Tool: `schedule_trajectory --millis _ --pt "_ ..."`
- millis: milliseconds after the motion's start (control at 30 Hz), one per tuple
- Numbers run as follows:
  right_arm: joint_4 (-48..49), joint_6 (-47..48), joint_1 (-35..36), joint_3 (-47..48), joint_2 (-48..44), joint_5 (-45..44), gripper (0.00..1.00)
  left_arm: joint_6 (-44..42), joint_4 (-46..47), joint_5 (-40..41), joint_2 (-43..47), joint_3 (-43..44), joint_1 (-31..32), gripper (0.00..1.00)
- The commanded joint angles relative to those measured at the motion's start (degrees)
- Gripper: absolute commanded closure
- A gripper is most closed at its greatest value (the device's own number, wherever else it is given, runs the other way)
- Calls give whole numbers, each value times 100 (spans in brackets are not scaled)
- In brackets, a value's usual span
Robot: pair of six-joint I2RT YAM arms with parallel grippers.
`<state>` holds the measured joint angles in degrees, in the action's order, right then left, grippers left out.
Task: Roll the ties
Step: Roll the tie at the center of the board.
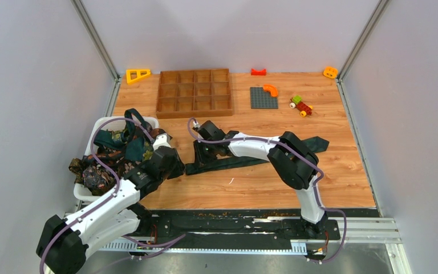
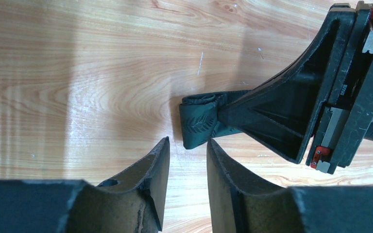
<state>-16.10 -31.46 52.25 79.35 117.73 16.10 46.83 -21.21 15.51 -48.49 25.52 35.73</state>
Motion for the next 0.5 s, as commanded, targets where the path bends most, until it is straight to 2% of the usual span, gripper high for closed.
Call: schedule_trajectory --millis 0,200,467 --pt "-8 245 -77 161 160 -115 87 -189 164 -87 26 -57 -87 58" --pt "115 255 -163 -23 241 -68 88 -461 568 -582 -118 -152 -269 51" --pt "301 248 -189 -245 385 22 88 -842 1290 -1716 -417 -362 -883 51"
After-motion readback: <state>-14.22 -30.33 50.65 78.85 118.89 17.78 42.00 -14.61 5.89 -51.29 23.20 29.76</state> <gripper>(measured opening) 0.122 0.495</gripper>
